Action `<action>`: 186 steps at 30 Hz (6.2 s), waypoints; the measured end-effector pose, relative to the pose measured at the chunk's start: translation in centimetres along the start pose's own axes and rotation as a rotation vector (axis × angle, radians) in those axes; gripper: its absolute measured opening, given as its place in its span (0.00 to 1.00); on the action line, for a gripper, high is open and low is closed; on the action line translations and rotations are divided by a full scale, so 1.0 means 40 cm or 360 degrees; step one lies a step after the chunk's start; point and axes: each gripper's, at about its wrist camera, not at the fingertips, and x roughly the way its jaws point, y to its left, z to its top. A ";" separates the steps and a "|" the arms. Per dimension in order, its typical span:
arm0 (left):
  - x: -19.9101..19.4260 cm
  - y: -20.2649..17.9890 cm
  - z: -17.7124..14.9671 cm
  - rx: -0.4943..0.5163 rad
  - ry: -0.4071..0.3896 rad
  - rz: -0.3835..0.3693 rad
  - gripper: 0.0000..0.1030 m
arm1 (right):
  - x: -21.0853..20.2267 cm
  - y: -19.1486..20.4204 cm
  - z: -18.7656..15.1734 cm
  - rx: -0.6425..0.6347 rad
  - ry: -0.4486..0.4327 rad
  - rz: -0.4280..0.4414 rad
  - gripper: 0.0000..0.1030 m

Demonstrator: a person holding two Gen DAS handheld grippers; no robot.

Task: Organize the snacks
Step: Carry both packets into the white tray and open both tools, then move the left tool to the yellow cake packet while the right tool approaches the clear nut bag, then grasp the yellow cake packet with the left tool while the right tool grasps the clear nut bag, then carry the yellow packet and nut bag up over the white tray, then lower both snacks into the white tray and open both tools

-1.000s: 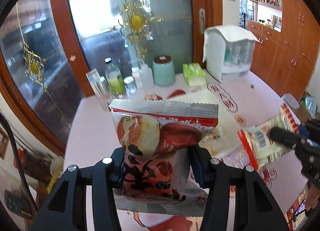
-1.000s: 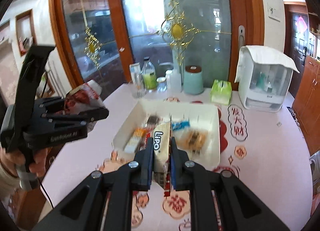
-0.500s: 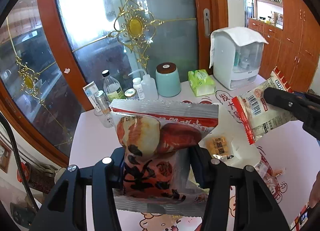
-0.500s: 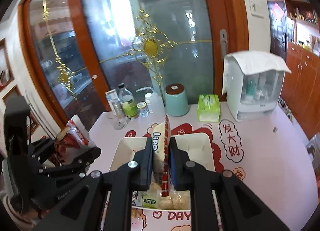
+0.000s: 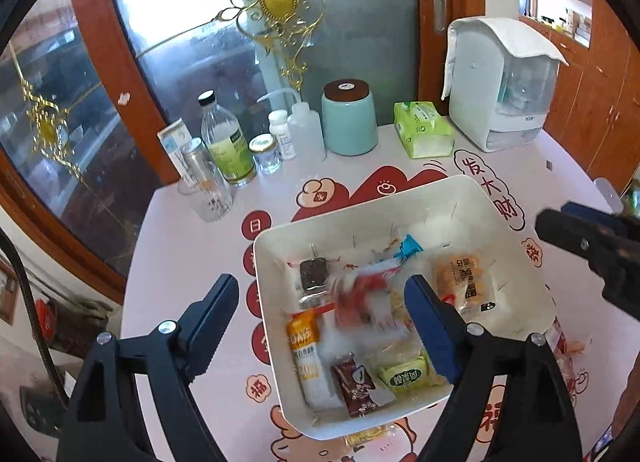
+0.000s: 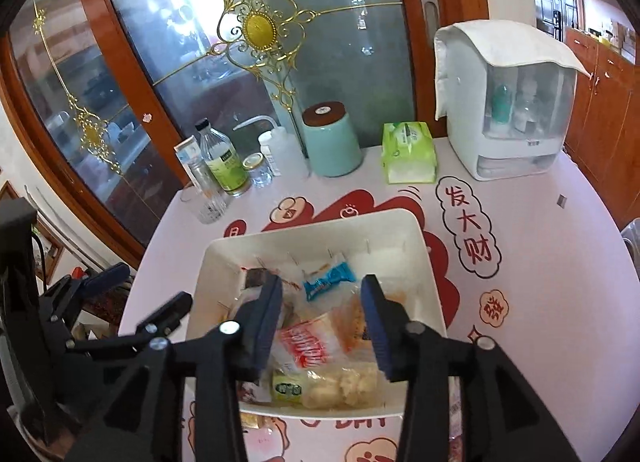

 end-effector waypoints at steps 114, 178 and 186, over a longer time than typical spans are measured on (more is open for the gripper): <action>0.254 -0.061 -0.514 -0.0435 0.0365 0.0011 0.59 | 0.039 -0.312 -0.544 0.0511 0.0406 -0.0544 0.44; -0.222 -0.057 -0.052 -0.0104 -0.0150 -0.0158 0.42 | -0.230 0.008 -0.084 0.0059 -0.0214 0.0044 0.37; -0.138 -0.034 0.014 -0.0060 -0.0107 -0.0053 0.43 | -0.139 0.056 0.010 0.0044 -0.0196 -0.0038 0.37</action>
